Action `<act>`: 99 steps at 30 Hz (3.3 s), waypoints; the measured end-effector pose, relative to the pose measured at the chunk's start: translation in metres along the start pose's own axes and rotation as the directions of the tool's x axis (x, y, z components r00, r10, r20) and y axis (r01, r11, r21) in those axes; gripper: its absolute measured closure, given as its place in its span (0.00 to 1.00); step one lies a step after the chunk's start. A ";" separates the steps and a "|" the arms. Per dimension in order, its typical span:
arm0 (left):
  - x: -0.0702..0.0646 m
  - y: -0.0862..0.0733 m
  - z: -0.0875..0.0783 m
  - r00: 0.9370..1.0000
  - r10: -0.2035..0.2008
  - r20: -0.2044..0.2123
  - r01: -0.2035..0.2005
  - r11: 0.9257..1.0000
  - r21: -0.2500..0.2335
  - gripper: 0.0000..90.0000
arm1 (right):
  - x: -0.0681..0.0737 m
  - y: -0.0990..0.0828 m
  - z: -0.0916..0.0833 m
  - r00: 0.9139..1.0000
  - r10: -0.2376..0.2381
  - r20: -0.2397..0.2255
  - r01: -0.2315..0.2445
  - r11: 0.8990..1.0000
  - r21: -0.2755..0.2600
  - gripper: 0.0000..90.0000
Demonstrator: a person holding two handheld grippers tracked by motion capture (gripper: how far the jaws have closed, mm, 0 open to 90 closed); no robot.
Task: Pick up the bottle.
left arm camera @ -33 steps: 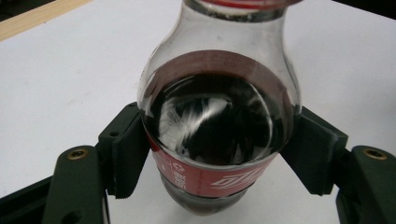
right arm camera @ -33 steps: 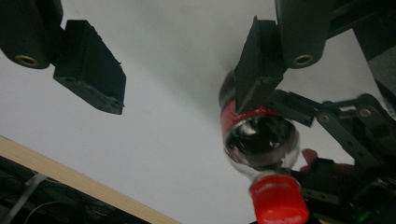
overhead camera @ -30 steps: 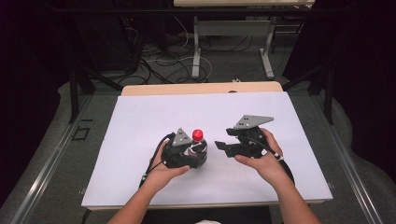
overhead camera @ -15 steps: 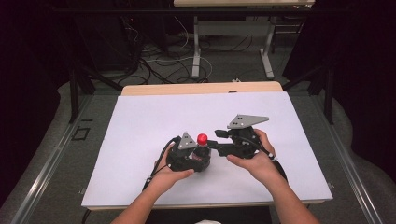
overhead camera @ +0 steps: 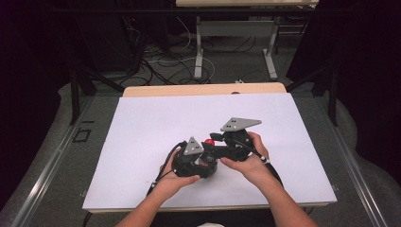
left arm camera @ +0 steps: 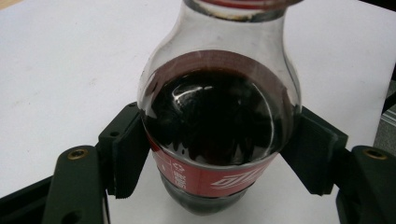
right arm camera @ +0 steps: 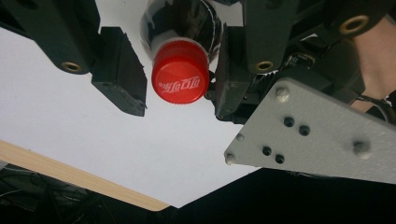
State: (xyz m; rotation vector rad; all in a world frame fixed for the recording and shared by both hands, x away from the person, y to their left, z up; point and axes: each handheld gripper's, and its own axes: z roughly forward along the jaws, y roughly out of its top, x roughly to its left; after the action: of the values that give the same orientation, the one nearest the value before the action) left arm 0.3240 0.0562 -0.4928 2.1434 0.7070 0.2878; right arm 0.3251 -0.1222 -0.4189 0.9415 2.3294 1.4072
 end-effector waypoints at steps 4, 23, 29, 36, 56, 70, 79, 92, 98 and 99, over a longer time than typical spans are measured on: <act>-0.002 0.000 0.000 1.000 0.000 0.009 0.000 1.000 0.003 0.33 | 0.002 -0.001 0.004 1.000 0.015 0.001 -0.015 1.000 -0.005 0.64; -0.005 0.000 -0.003 0.999 0.016 0.035 -0.017 1.000 0.017 0.33 | -0.004 0.004 0.003 0.995 -0.058 -0.079 0.063 0.996 0.056 0.69; -0.005 -0.002 -0.005 0.997 0.031 0.066 -0.031 1.000 -0.003 0.33 | -0.014 0.009 0.003 0.964 -0.148 -0.222 0.168 0.983 0.073 0.69; -0.007 -0.001 -0.009 0.993 0.053 0.104 -0.054 0.999 0.001 0.33 | -0.021 0.015 0.002 0.884 -0.289 -0.367 0.329 0.943 0.051 0.69; -0.005 0.001 -0.013 0.997 0.026 0.076 -0.026 1.000 0.002 0.33 | 0.003 0.012 -0.003 0.979 -0.154 -0.137 0.165 0.983 0.079 0.68; -0.005 0.000 -0.013 0.998 0.011 0.056 -0.011 1.000 -0.008 0.33 | -0.005 0.011 -0.004 0.977 -0.160 -0.145 0.170 0.983 0.062 0.51; -0.005 0.001 -0.014 0.999 -0.004 0.047 0.004 1.000 -0.007 0.33 | 0.009 0.008 -0.001 0.997 -0.073 -0.033 0.075 0.995 0.060 0.54; -0.006 0.001 -0.015 0.998 0.020 0.058 -0.019 1.000 -0.004 0.33 | -0.007 0.018 -0.001 0.965 -0.155 -0.214 0.182 0.977 0.112 0.68; -0.006 0.003 -0.017 0.997 0.014 0.077 -0.014 1.000 0.000 0.33 | -0.015 0.023 0.000 0.925 -0.229 -0.304 0.272 0.957 0.104 0.68; -0.006 0.002 -0.016 0.998 0.010 0.067 -0.009 1.000 -0.013 0.33 | -0.016 0.023 0.000 0.930 -0.213 -0.299 0.255 0.961 0.110 0.67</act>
State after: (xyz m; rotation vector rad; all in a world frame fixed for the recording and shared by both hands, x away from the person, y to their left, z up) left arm 0.3129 0.0620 -0.4807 2.1344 0.6549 0.2237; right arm 0.3460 -0.1251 -0.4001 0.4934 2.6821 1.3626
